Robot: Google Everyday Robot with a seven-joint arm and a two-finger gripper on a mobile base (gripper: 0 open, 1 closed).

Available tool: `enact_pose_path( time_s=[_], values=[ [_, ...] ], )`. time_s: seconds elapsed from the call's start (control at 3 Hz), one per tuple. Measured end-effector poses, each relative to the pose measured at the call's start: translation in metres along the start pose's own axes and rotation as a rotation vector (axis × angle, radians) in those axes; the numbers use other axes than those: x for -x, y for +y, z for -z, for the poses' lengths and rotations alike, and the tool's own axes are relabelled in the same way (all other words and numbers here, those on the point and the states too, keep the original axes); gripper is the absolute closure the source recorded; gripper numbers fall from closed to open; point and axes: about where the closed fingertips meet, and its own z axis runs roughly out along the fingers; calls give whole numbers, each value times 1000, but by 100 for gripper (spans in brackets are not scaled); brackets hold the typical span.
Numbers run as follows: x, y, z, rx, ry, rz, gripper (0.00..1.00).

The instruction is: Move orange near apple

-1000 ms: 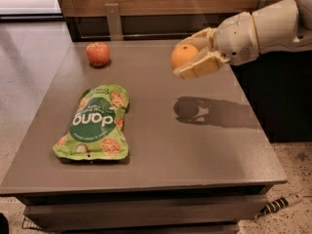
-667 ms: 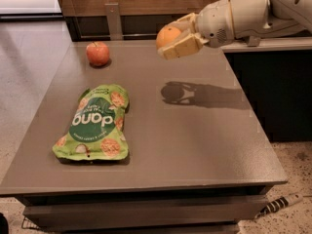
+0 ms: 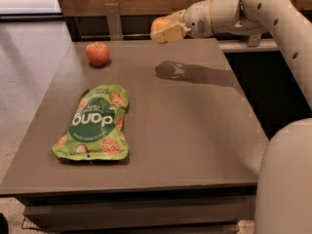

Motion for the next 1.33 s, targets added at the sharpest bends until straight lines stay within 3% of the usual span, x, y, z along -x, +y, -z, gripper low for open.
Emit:
enact_pose_path(
  time_s=[0.33, 0.67, 1.0, 1.33],
  values=[
    [-14, -15, -19, -43, 24, -31, 100],
    [-16, -15, -22, -45, 36, -31, 100],
    [-35, -15, -56, -63, 149, -43, 100],
    [-75, -14, -111, -58, 172, -86, 100]
  ],
)
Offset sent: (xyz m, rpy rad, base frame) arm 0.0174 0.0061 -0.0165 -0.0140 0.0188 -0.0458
